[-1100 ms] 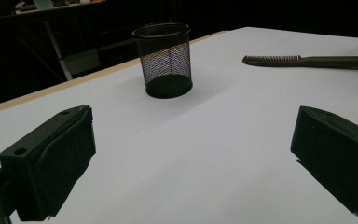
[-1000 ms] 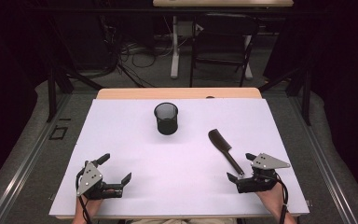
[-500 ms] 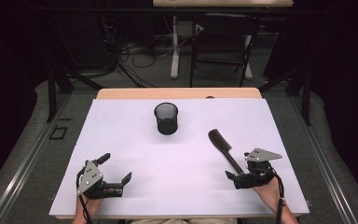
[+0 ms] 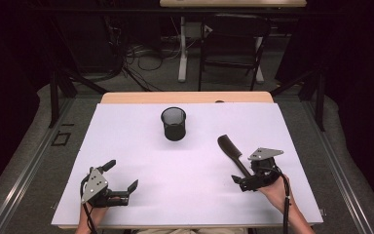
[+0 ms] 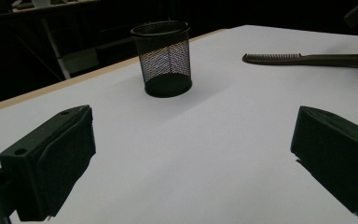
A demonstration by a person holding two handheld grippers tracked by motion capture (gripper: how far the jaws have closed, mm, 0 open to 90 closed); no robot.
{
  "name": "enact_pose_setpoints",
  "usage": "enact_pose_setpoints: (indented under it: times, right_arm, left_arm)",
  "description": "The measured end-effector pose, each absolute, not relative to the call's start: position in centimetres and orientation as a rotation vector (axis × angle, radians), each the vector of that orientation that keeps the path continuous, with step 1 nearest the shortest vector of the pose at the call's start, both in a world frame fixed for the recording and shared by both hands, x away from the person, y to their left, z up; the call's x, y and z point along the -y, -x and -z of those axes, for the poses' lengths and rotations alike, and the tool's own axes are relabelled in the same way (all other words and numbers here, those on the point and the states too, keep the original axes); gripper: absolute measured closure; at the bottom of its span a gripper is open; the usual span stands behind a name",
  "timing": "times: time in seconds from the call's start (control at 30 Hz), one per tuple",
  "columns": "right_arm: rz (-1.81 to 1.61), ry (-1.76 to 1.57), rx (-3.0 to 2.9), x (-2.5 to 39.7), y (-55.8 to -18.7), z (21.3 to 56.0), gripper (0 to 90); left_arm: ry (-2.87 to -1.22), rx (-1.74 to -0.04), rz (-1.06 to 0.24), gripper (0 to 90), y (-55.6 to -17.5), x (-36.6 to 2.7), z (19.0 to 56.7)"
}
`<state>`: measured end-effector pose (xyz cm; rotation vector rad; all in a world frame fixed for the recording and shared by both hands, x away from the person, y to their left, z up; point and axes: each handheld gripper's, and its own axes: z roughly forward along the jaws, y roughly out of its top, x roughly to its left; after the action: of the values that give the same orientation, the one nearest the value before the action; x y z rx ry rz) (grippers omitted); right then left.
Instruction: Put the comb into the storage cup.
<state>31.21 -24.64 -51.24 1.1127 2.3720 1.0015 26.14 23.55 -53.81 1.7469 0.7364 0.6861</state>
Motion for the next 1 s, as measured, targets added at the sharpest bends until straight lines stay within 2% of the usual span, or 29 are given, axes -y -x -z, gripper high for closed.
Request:
enact_pose_setpoints:
  times: [1.0]
  right_arm:
    - [-0.726,-1.277,-2.499,23.1,-35.2,50.3,2.1]
  left_arm:
    - [-1.745,-0.739,-0.681,0.0,-26.2,-23.6,53.8]
